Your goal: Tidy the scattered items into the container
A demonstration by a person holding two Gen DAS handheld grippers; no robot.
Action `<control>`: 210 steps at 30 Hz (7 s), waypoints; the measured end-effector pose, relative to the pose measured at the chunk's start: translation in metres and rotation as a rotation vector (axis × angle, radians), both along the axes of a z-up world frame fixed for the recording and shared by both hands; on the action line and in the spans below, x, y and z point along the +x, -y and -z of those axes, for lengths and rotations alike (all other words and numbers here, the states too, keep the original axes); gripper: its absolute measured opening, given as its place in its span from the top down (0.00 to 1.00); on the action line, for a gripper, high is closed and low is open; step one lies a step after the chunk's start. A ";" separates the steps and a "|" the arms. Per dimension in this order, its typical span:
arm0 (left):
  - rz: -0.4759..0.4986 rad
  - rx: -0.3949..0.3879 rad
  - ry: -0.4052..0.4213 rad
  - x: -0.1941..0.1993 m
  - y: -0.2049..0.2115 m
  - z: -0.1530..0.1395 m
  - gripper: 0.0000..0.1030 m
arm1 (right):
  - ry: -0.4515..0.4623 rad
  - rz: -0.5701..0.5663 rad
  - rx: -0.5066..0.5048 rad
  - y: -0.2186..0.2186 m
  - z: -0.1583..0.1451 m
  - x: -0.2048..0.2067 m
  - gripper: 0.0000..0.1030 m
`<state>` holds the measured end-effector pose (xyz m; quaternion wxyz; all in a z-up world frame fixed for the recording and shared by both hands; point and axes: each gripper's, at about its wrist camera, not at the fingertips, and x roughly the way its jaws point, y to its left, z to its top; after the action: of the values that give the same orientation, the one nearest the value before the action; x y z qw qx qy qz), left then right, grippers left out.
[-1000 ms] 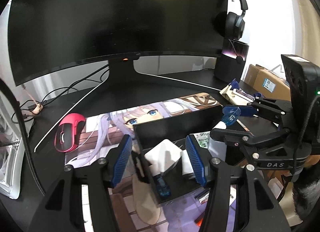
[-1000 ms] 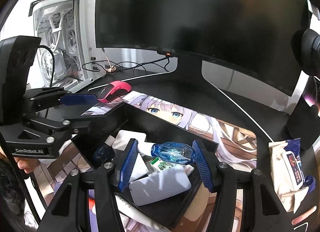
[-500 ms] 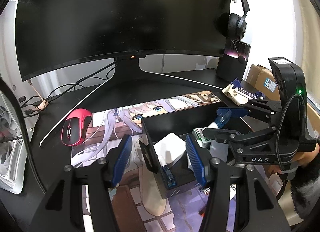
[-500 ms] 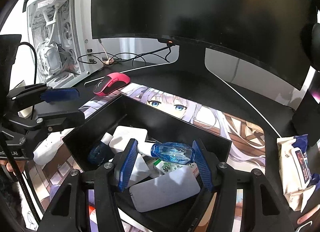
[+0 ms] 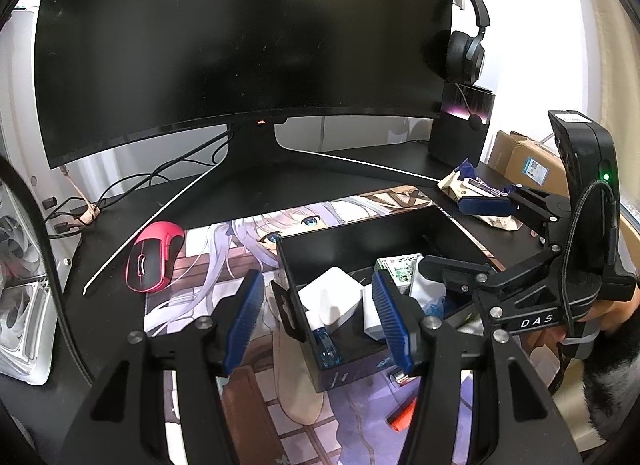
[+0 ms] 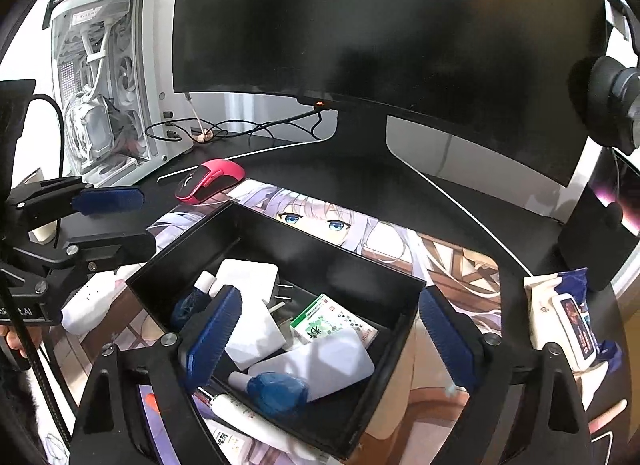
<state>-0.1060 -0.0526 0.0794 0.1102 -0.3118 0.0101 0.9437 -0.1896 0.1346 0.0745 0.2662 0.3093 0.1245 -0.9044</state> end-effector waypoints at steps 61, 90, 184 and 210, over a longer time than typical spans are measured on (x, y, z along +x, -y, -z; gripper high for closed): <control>-0.418 -0.111 -0.062 0.096 -0.049 0.049 0.00 | -0.064 0.100 -0.075 -0.066 0.007 0.110 0.01; -0.327 -0.118 0.067 0.087 -0.058 0.072 0.00 | 0.028 0.122 -0.080 -0.056 0.037 0.099 0.01; -0.466 -0.016 0.117 0.067 -0.037 0.101 0.00 | 0.086 0.150 -0.113 -0.087 0.049 0.081 0.01; -0.307 -0.018 0.160 0.062 -0.018 0.097 0.00 | 0.123 0.125 -0.054 -0.035 0.052 0.073 0.01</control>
<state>-0.0445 -0.0350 -0.0173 -0.0374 -0.3849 -0.0380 0.9214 -0.1168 0.1698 0.0221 0.2248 0.3639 0.0638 -0.9016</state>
